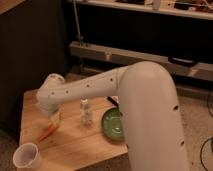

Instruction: Place the pepper in the ceramic cup

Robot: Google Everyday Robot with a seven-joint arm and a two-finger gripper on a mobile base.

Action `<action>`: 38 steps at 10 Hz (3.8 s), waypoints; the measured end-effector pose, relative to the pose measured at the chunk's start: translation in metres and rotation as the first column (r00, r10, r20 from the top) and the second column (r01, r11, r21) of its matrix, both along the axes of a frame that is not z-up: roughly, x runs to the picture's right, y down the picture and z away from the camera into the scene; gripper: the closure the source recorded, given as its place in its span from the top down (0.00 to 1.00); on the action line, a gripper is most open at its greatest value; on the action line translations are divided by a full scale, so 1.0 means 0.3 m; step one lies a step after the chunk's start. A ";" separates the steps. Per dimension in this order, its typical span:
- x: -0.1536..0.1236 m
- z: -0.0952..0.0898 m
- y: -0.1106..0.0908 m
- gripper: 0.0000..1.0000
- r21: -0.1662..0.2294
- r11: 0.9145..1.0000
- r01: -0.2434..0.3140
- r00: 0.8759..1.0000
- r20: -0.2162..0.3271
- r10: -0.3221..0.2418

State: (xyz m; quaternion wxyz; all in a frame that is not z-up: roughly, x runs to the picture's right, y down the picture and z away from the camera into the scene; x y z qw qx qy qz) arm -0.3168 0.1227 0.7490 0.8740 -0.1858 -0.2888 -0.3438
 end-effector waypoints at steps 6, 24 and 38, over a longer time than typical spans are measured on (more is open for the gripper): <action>-0.042 0.032 0.013 0.80 -0.046 0.990 0.135 0.990 -0.038 -0.137; -0.046 0.227 0.271 0.56 -0.105 0.980 0.167 0.978 -0.107 -0.178; -0.039 -0.007 0.085 0.22 -0.002 0.982 0.191 0.972 -0.136 -0.190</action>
